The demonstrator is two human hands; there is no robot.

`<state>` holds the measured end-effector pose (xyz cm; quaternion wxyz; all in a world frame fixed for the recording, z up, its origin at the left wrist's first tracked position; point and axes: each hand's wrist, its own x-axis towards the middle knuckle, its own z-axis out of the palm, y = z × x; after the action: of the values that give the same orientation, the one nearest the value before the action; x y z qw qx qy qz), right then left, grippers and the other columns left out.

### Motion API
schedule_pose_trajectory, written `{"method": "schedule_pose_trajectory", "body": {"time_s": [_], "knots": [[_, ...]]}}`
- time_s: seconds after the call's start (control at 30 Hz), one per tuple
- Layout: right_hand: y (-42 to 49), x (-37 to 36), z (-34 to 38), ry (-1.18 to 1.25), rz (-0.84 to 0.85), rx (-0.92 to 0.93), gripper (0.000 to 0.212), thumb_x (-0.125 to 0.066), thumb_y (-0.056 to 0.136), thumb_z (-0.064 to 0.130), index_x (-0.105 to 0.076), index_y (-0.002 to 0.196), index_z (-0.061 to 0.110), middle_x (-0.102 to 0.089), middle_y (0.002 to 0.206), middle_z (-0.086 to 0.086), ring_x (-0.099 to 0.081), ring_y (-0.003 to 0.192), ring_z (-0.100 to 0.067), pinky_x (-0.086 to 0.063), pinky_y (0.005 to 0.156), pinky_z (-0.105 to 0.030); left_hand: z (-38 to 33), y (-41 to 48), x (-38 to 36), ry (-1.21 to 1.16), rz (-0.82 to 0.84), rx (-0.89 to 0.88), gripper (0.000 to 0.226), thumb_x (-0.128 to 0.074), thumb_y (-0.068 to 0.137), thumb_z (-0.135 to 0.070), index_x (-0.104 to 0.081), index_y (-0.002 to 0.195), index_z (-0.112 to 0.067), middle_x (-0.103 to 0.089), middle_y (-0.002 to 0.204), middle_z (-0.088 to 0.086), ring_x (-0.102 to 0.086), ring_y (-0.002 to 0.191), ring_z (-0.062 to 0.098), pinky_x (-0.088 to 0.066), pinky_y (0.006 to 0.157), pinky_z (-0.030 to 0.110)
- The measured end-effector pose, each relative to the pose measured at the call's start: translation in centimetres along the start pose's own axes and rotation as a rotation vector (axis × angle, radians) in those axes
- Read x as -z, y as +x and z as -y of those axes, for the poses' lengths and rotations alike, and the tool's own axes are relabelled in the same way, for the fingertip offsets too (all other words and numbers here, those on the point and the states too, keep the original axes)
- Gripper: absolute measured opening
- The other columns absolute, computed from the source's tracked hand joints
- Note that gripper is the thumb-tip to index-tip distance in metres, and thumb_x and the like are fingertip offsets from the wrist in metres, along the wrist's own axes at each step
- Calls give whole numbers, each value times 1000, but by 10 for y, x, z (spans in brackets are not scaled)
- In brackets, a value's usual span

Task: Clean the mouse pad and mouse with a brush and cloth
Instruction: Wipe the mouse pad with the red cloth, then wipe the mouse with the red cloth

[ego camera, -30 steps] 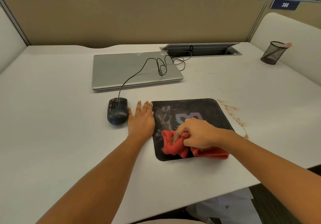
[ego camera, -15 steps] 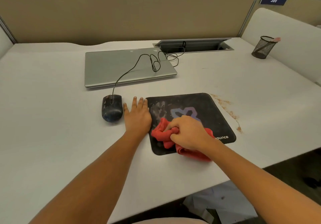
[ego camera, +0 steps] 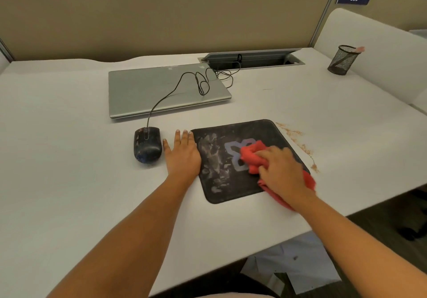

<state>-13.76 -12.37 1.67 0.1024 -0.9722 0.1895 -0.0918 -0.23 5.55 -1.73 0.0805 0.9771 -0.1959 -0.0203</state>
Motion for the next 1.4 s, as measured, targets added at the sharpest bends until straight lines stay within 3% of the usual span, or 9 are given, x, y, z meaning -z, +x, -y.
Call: {"method": "schedule_pose_trajectory", "body": {"time_s": [0.17, 0.37, 0.47, 0.6, 0.77, 1.0, 1.1, 1.27, 1.4], "knots": [[19, 24, -27, 31, -3, -316, 39, -56, 86, 28, -57, 124, 23, -62, 111, -7, -54, 101, -30, -42, 77, -35, 0, -1, 0, -11, 2, -2, 52, -17, 100, -25, -4, 148, -13, -2, 158, 6, 6, 145, 22, 3, 115, 47], [43, 26, 34, 437, -26, -147, 25, -53, 86, 23, -62, 109, 28, -67, 97, -1, -56, 76, -16, -41, 70, -28, -2, -3, 6, -106, 15, -26, 52, -19, 101, -28, -7, 148, -9, -6, 157, 7, 0, 145, 23, 1, 116, 39], [53, 28, 63, 604, 14, -110, 35, -56, 87, 22, -55, 122, 20, -62, 111, -4, -58, 88, -19, -47, 82, -33, -7, -14, 18, -531, -132, 41, 46, -25, 101, -31, -35, 141, -11, -40, 145, 7, -35, 135, 23, -27, 111, 30], [64, 26, 99, 623, 21, -18, 46, -61, 84, 25, -49, 128, 19, -51, 123, -6, -53, 107, -22, -45, 93, -35, -6, -29, 54, -1172, -286, 251, 31, -37, 98, -32, -64, 101, -17, -67, 97, 4, -64, 92, 15, -47, 72, 14], [45, 9, 158, 562, 81, 318, 50, -60, 82, 33, -46, 128, 19, -49, 124, 0, -44, 113, -17, -38, 87, -24, 9, -41, 88, -1538, -97, 356, 30, -52, 89, -43, -59, 111, -24, -67, 105, -1, -64, 98, 14, -52, 83, 32], [14, -12, 210, 811, 350, 538, 63, -60, 83, 34, -35, 140, 26, -38, 144, 6, -34, 129, -11, -29, 108, -24, 84, -65, 106, -1586, -164, 558, 19, -62, 85, -33, -67, 96, -19, -74, 83, 2, -71, 76, 16, -55, 61, 26], [15, -15, 217, 1001, 465, 485, 56, -64, 82, 21, -42, 133, 29, -42, 138, 7, -43, 123, -11, -39, 104, -25, 119, -68, 107, -1574, -128, 620, 26, -61, 85, -32, -64, 105, -16, -72, 94, 7, -68, 87, 22, -54, 67, 32], [25, -22, 233, 1183, 569, 275, 45, -64, 81, 14, -51, 118, 34, -46, 127, 4, -55, 108, -9, -53, 85, -25, 156, -59, 112, -1333, -227, 637, 36, -66, 83, -28, -59, 114, -12, -66, 107, 10, -62, 92, 23, -49, 65, 29], [47, -23, 233, 1115, 363, 210, 31, -64, 84, 16, -56, 111, 29, -49, 124, 2, -54, 99, -5, -45, 77, -12, 177, -39, 129, -820, -465, 599, 35, -70, 79, -30, -62, 109, -14, -64, 97, 3, -59, 87, 23, -49, 78, 35]]}}
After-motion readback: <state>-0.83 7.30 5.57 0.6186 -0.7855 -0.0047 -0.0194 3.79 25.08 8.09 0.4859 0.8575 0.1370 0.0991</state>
